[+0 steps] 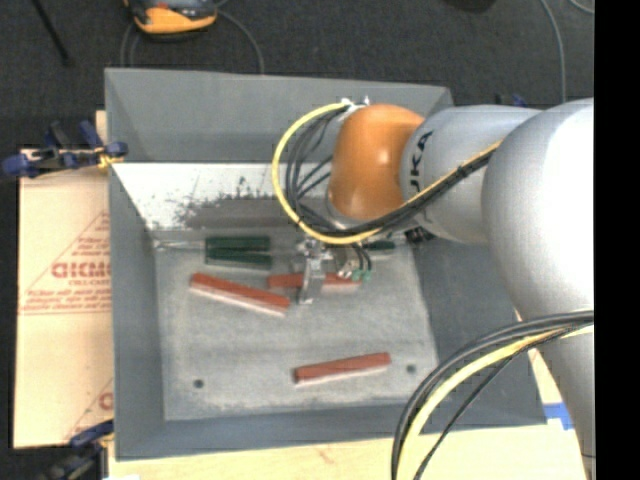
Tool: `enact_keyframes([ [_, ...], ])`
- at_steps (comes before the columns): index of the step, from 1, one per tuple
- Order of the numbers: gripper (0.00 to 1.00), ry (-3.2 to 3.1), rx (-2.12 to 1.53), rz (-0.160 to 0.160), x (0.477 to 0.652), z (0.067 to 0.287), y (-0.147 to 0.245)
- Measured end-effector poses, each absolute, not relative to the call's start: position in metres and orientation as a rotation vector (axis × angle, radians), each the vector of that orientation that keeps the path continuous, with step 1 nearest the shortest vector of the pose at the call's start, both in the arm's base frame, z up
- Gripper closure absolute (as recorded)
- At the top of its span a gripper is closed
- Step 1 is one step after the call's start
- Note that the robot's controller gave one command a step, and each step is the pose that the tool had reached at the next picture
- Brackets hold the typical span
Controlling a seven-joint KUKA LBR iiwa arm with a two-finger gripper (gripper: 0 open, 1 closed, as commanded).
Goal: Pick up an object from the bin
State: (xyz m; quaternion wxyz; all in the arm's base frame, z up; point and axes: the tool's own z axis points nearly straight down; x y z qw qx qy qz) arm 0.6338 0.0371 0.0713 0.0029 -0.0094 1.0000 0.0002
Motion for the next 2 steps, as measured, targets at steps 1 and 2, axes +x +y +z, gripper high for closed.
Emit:
enact_keyframes([
  [1,1.00,3.135,-0.029,0.001,0.634,0.072,0.037],
  [2,1.00,3.128,0.025,0.000,0.616,0.248,-0.001],
])
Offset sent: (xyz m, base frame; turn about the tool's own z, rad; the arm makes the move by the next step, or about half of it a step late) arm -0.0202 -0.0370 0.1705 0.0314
